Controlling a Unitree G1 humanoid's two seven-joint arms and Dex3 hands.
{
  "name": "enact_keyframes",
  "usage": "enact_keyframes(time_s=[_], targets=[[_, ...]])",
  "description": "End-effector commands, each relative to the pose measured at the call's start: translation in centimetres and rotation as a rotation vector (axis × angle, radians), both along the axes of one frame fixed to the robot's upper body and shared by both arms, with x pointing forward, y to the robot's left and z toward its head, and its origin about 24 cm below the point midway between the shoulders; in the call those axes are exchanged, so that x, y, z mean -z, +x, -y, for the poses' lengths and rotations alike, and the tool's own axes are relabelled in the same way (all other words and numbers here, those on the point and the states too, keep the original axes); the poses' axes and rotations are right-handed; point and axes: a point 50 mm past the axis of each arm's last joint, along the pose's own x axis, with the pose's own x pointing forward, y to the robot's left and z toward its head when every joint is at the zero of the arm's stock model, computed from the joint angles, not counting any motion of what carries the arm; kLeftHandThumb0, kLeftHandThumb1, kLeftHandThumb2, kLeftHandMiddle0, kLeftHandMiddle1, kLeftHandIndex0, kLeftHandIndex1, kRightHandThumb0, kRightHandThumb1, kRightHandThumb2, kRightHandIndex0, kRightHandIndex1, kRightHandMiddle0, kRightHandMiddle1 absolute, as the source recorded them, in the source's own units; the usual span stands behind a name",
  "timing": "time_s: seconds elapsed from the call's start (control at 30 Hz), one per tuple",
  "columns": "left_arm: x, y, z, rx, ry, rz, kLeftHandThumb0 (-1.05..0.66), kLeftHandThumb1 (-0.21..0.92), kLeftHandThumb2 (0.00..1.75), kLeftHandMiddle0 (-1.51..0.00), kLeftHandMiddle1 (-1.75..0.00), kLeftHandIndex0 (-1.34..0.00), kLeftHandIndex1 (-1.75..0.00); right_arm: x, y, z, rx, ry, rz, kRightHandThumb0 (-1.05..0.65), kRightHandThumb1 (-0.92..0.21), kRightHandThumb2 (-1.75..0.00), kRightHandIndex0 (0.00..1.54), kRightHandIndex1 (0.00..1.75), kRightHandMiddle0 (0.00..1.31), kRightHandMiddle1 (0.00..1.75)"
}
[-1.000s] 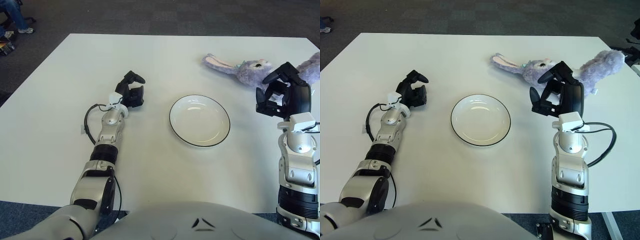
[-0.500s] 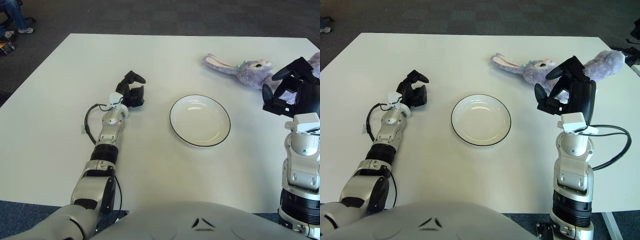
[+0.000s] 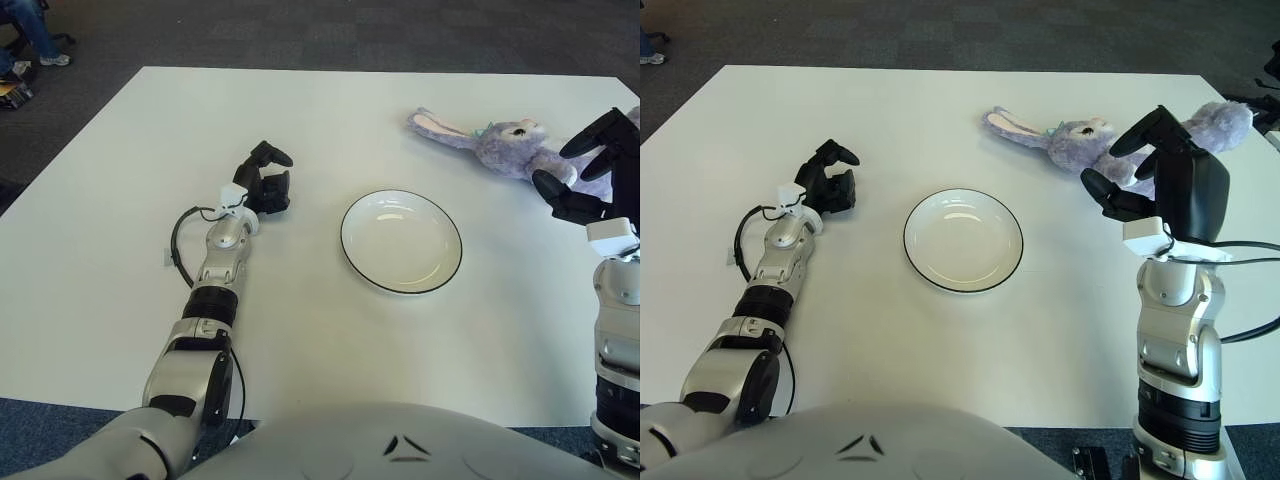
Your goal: Put the doll into the plate.
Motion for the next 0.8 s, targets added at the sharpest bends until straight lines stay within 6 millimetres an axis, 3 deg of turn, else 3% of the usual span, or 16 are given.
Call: enact_keyframes(time_s=[0.0, 0.17, 0.37, 0.47, 0.77], targets=[[2.3, -1.0, 0.0, -0.003, -0.01, -0.091, -0.43, 0.49, 1.1, -1.19, -1.75, -0.48, -1.75, -0.4, 0.1, 0.3, 0.005, -0.076, -0.031, -0.74, -0.53, -0.72, 0.16, 1.65, 0.14, 1.41], [2.4, -1.0, 0.1, -0.004, -0.002, -0.091, -0.43, 0.49, 1.1, -1.19, -1.75, -0.48, -1.75, -0.7, 0.4, 0.9, 0.008, -0.128, -0.081, -0.81, -0.52, -0.71, 0.02, 1.29, 0.02, 1.29], [2.5, -0.9, 0.2, -0.012, 0.004, -0.101, -0.43, 0.48, 1.11, -1.18, -1.75, -0.48, -1.75, -0.8, 0.6, 1.7, 0.057, -0.21, -0.206, -0.82, -0.55, -0.67, 0.0, 0.7, 0.0, 1.0], [2.5, -0.9, 0.2, -0.014, 0.0, -0.109, -0.43, 0.48, 1.11, -1.18, -1.75, -0.48, -1.75, -0.9, 0.5, 1.9, 0.087, -0.233, -0.238, -0.82, -0.56, -0.65, 0.0, 0.51, 0.0, 0.89], [2.5, -0.9, 0.2, -0.023, 0.003, -0.117, -0.43, 0.49, 1.1, -1.19, -1.75, -0.48, -1.75, -1.7, 0.3, 1.5, 0.116, -0.196, -0.272, -0.79, -0.52, -0.65, 0.0, 0.28, 0.0, 0.72]])
